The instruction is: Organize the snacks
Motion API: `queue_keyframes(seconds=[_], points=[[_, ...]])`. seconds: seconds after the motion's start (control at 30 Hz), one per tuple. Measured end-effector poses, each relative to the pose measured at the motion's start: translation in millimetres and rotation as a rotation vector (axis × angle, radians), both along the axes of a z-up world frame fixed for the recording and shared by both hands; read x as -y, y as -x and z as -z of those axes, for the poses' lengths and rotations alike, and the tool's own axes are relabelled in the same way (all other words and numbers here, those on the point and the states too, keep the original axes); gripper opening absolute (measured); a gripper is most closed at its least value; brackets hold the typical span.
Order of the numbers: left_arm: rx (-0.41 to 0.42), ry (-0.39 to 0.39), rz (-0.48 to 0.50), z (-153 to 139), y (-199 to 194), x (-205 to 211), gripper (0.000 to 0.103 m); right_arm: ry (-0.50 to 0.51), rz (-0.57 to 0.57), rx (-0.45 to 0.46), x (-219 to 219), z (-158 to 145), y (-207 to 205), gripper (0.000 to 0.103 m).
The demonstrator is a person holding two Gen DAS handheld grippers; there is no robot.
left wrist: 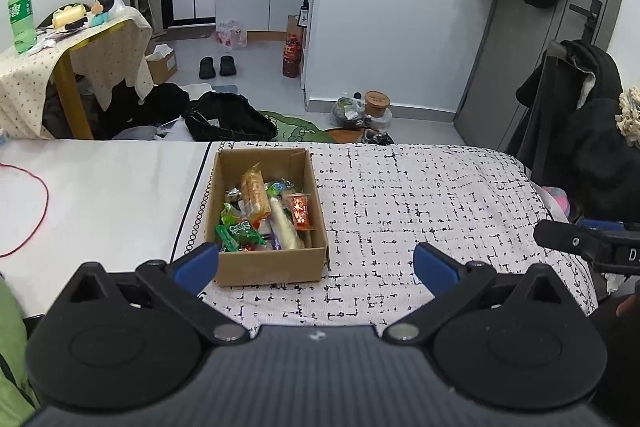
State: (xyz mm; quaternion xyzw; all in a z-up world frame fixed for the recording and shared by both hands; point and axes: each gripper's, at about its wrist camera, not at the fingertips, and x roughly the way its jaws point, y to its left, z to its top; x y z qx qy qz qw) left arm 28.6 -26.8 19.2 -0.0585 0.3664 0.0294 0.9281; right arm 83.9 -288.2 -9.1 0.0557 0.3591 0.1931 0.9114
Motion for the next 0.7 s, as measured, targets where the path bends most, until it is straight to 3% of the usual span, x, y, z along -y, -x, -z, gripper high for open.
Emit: queue_keyframes(seconds=[0.7], points=[[0.006, 0.016, -0.014, 0.3, -0.3, -0.6, 0.103, 0.053, -0.029, 0.025, 0.2, -3.9, 2.5, 0.103]])
